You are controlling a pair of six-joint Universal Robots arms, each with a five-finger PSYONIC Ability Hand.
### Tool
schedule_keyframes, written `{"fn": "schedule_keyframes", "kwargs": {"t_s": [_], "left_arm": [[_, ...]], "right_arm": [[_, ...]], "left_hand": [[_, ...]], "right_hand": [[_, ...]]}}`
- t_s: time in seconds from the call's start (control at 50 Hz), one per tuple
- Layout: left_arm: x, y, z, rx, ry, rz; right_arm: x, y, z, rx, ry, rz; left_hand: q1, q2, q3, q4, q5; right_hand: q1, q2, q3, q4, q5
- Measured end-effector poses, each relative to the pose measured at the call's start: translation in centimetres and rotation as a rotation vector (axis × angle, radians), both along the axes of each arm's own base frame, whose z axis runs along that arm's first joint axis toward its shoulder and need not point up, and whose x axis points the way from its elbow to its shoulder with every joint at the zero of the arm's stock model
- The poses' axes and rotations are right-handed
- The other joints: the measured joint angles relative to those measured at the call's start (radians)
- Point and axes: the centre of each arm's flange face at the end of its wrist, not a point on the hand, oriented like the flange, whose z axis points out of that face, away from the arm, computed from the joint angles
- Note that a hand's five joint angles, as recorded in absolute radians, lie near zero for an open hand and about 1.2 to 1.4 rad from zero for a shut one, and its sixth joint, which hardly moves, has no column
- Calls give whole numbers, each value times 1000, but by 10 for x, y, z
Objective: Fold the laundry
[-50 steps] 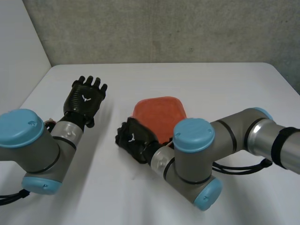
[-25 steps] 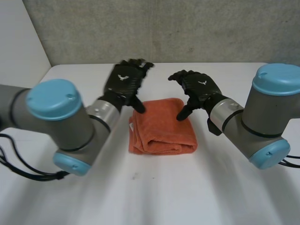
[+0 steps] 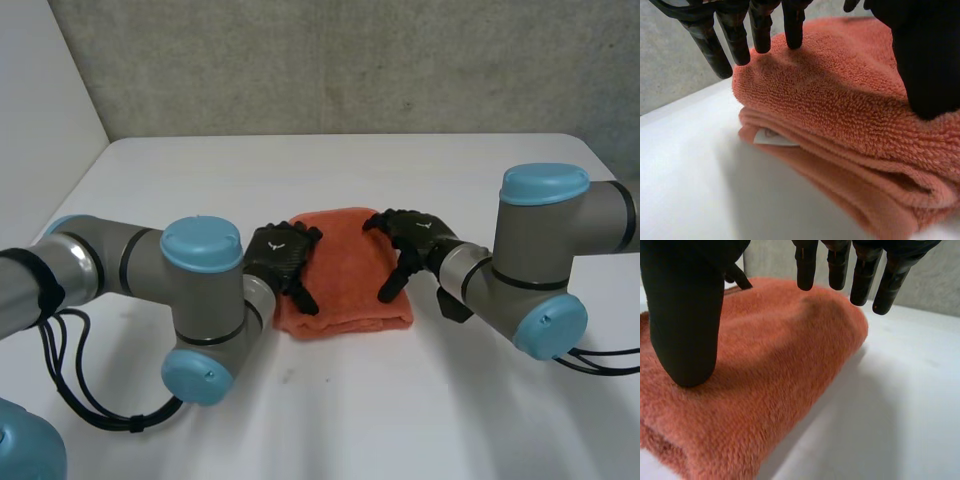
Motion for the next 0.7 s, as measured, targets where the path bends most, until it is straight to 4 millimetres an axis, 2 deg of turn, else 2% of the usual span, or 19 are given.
{"fn": "schedule_keyframes", "kwargs": {"t_s": [0.18, 0.34, 0.36, 0.38, 0.44, 0.48, 0.52, 0.58, 0.62, 0.64, 0.66, 0.7], "left_arm": [[5, -2, 10, -69, -97, -18], [5, -2, 25, -113, -103, -24], [6, 0, 44, -145, -77, -23], [6, 0, 44, -145, -77, -23], [8, 2, 70, -191, -38, -15], [15, 1, 102, -241, 6, 5], [20, 1, 117, -265, 27, 19], [41, -1, 156, -299, 76, 73], [61, -3, 180, -297, 104, 123], [61, -3, 180, -297, 104, 123], [72, -3, 191, -287, 118, 150], [89, -2, 203, -264, 134, 188]], "right_arm": [[2, -1, -10, 17, 94, 36], [2, -4, -6, -30, 140, 53], [2, -6, 11, -80, 132, 41], [2, -6, 11, -80, 132, 41], [-1, -9, 37, -144, 104, 5], [-7, -11, 68, -220, 59, -51], [-14, -12, 88, -270, 31, -95], [-33, -12, 130, -378, -32, -199], [-55, -9, 165, -469, -75, -294], [-55, -9, 165, -469, -75, -294], [-65, -7, 178, -504, -87, -332], [-76, -3, 190, -535, -92, -370]], "left_hand": [[0, 0, 0, 0, 0], [0, 0, 0, 0, -2], [0, 0, 0, 0, -2], [0, 0, 0, 0, -2], [0, 0, 0, 0, -2], [0, 0, 0, 0, -2], [0, 0, 0, 0, -2], [0, 0, 0, 0, -2], [0, 0, 0, 0, -2], [0, 0, 0, 0, -2], [0, 0, 0, 0, -4], [0, 0, 0, 0, -2]], "right_hand": [[0, 0, 0, 0, 0], [0, 0, 0, 0, 0], [0, 0, 0, 0, 0], [0, 0, 0, 0, 0], [0, 0, 0, 0, -5], [0, 0, 0, 0, -5], [0, 0, 0, 0, -5], [0, 0, 0, 0, -5], [0, 0, 0, 0, -5], [0, 0, 0, 0, -5], [0, 0, 0, 0, -5], [0, 0, 0, 0, -5]]}}
